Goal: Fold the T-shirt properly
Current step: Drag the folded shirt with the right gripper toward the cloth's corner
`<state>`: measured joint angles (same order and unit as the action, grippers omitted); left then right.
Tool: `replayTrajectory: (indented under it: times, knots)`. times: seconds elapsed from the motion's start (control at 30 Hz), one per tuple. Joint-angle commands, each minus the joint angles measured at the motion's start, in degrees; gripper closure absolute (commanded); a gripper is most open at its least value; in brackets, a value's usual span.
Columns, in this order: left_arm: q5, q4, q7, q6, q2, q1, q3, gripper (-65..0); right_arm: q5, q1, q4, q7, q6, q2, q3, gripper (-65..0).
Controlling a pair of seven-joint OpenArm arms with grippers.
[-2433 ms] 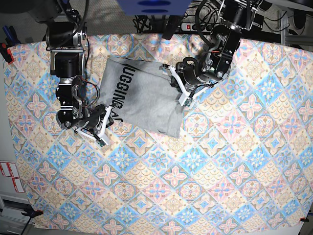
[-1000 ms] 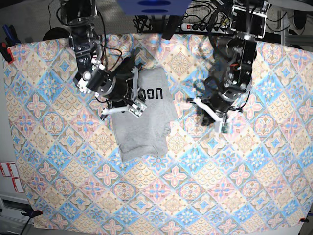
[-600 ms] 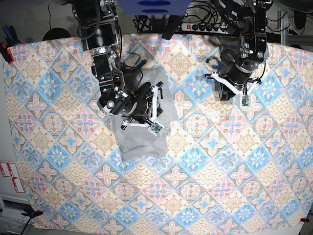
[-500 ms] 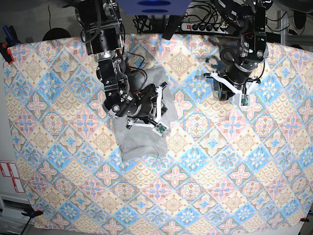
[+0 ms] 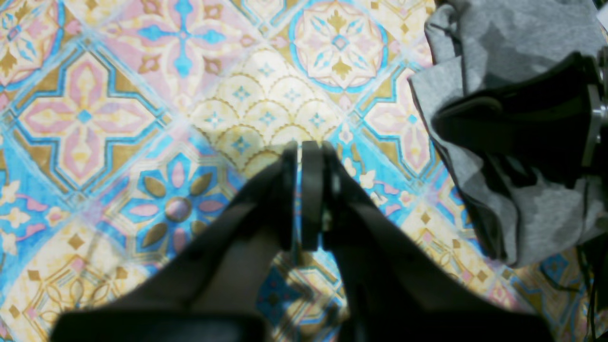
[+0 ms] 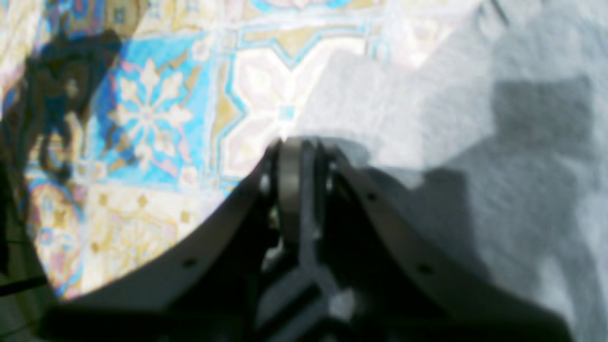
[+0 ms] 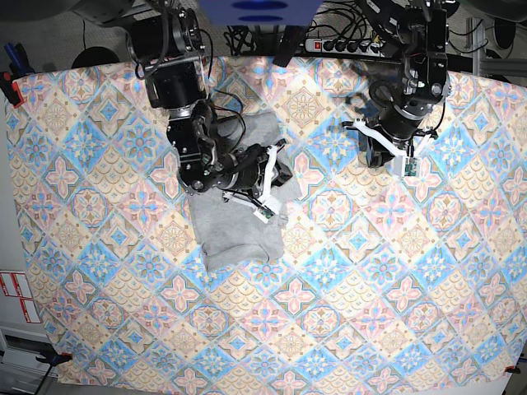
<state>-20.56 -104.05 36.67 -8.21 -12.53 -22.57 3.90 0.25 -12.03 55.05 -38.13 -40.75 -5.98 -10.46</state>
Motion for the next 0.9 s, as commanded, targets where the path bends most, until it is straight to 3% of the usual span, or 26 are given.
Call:
replayTrajectory:
  times: [0.0,0.5,0.77,0.87]
  knots:
    - [-0.32,-1.14,-1.19,-0.19,-0.34,0.28,0.19,0.0,-1.7,-0.58,0.21,-1.74,0.75,1.36,1.89,-5.1]
    - [-0.41,-1.14,-1.19,-0.19,-0.34,0.37,0.27,0.0,-1.7,-0.76,-0.06,-1.47,0.75,15.96,16.48,-5.1]
    - [-0.41,-1.14,-1.37,-0.19,-0.34,0.37,0.27,0.0,-1.44,-3.22,-1.9,-1.47,0.75,20.79,17.1,-5.1]
    - [-0.41,-1.22,-1.37,-0.19,-0.34,0.37,0.27,0.0,-1.44,-3.04,-1.46,-1.47,0.75,20.88,17.1,-5.1]
